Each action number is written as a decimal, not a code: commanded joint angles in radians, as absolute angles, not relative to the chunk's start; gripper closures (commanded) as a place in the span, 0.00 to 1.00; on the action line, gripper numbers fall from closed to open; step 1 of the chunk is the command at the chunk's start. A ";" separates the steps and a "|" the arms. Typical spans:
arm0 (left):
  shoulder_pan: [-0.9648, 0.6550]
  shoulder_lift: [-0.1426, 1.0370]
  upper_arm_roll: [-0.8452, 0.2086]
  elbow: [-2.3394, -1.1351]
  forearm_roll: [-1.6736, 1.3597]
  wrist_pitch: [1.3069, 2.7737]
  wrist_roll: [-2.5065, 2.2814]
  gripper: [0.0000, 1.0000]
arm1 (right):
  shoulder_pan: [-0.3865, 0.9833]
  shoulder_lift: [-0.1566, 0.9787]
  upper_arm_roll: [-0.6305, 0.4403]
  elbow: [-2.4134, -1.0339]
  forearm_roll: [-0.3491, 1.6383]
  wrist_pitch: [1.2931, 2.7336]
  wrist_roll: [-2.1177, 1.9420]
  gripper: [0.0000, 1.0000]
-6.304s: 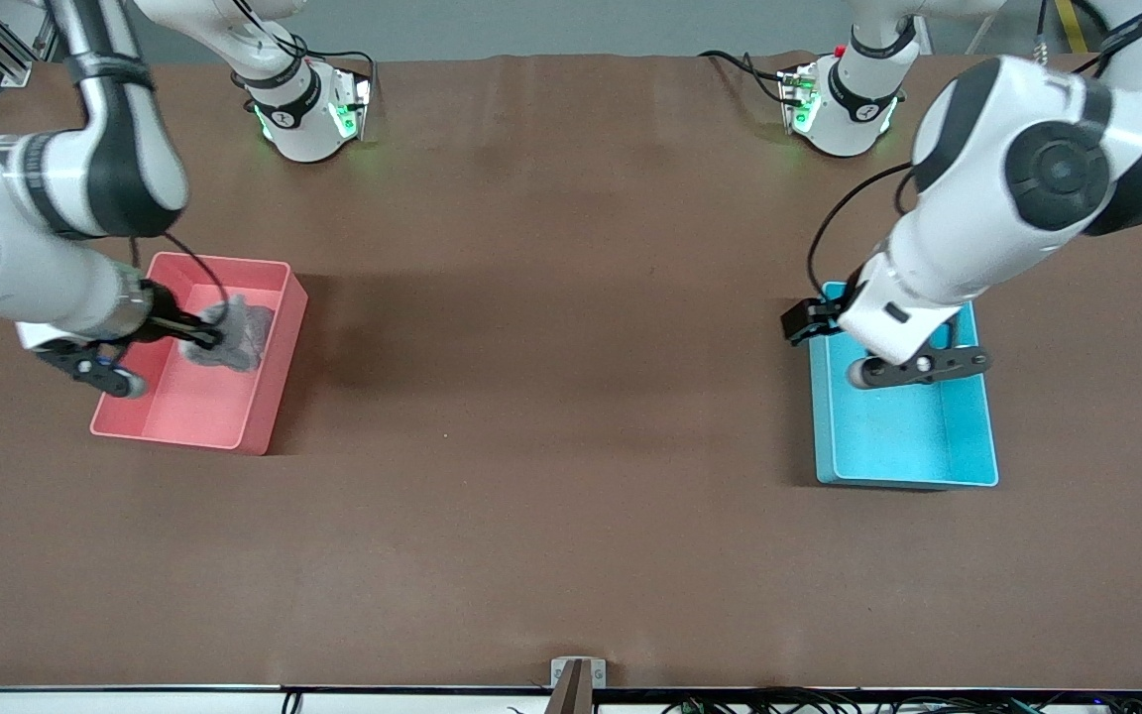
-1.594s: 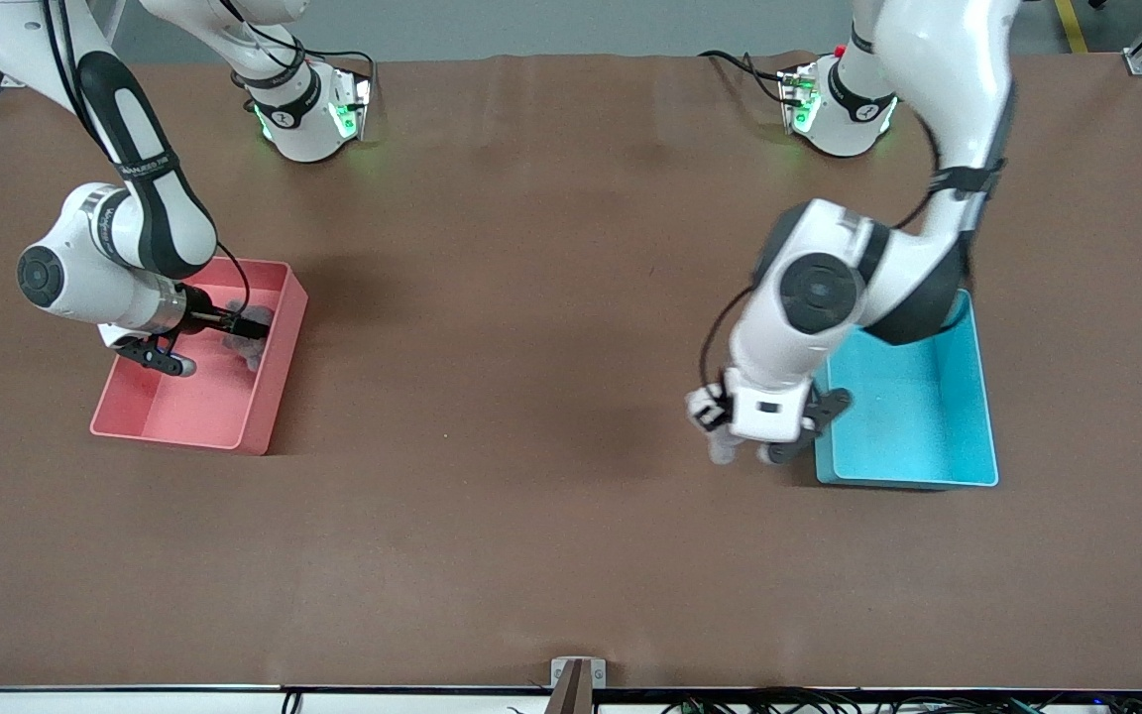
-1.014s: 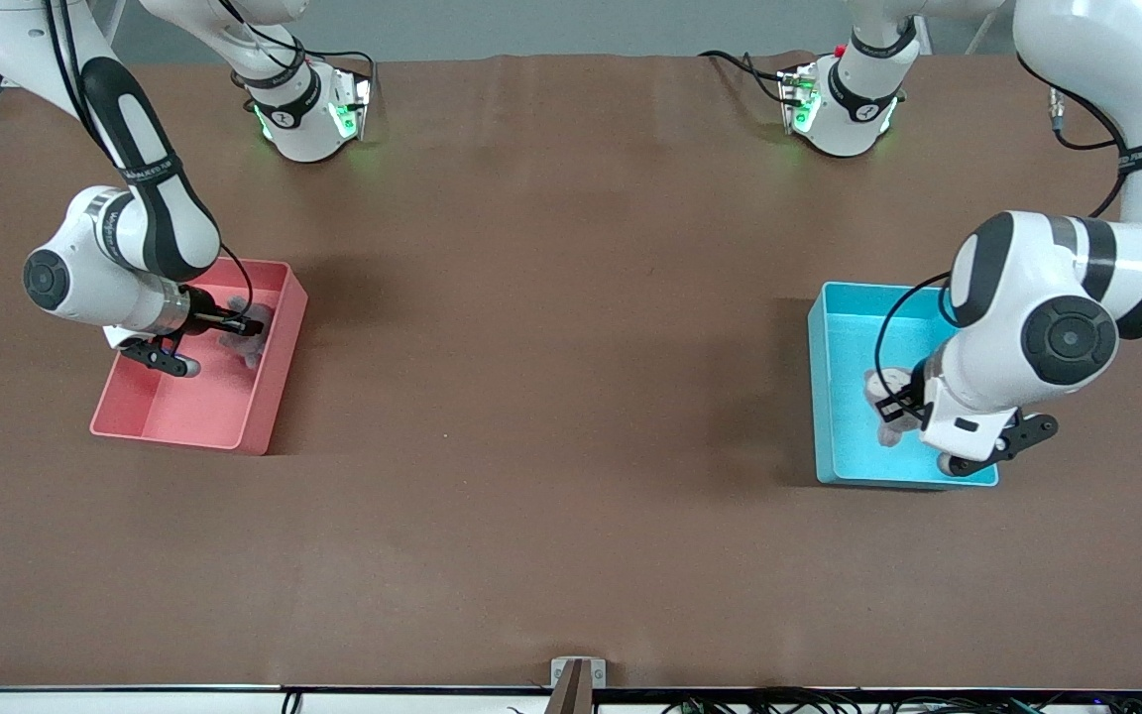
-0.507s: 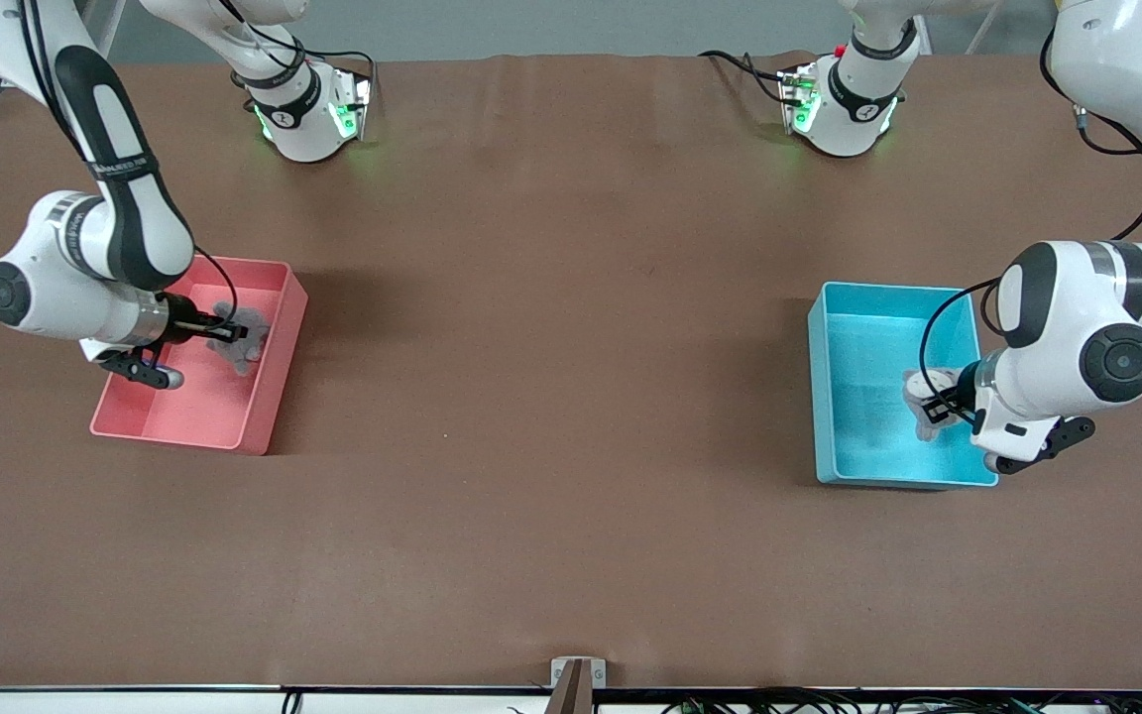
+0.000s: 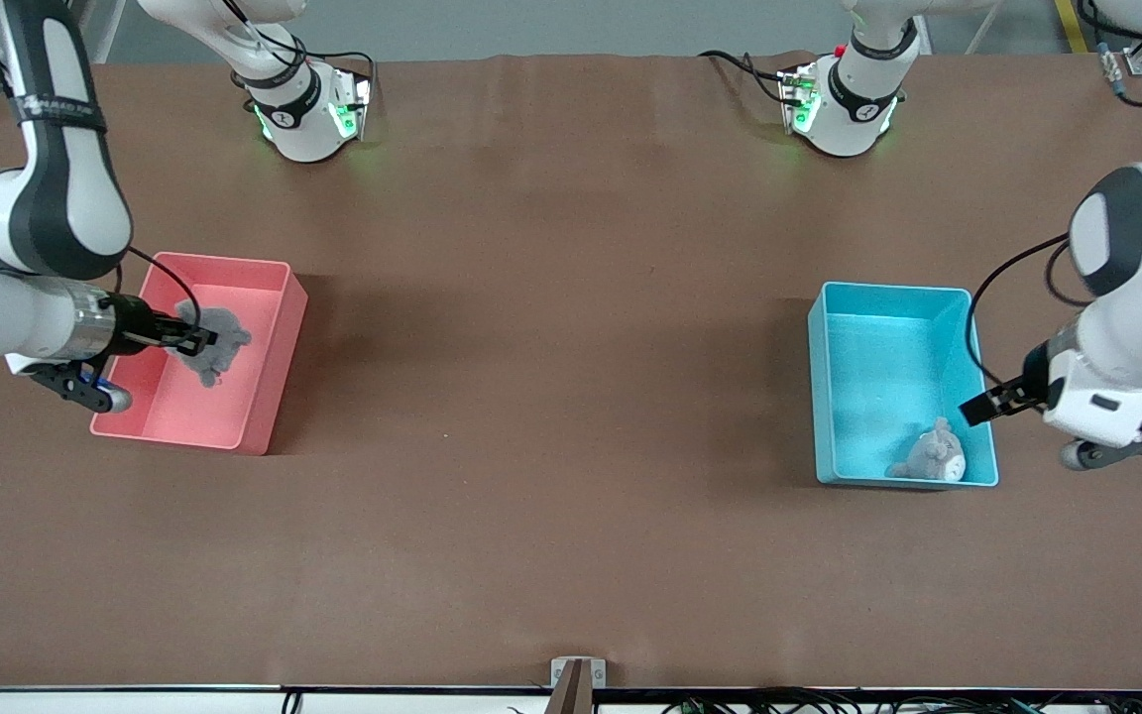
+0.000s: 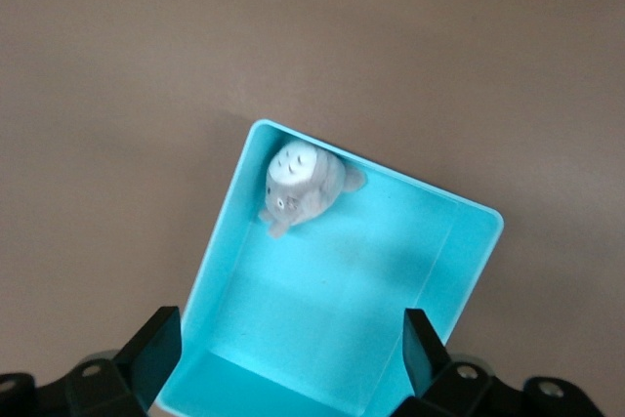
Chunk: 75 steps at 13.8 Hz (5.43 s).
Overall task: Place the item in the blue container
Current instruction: 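Lift the second toy with the right gripper while the left gripper approaches, then grasp the second toy with the left gripper from the right gripper, then open the left gripper over the blue box while the right gripper withdraws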
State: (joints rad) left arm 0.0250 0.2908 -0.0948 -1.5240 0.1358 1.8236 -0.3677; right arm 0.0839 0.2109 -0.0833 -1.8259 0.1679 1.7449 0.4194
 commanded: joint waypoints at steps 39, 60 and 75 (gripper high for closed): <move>-0.497 0.811 -0.321 -1.381 0.078 2.445 -1.681 0.02 | 0.224 0.339 -0.094 -1.655 0.147 1.832 0.461 0.00; -0.652 0.867 -0.117 -1.282 0.162 2.479 -2.014 1.00 | -0.057 0.212 -0.092 -1.577 0.032 1.691 -0.015 0.00; 0.037 0.325 -0.202 -1.730 0.137 1.996 -0.657 1.00 | -0.006 0.180 -0.086 -1.587 0.034 1.635 -0.015 0.00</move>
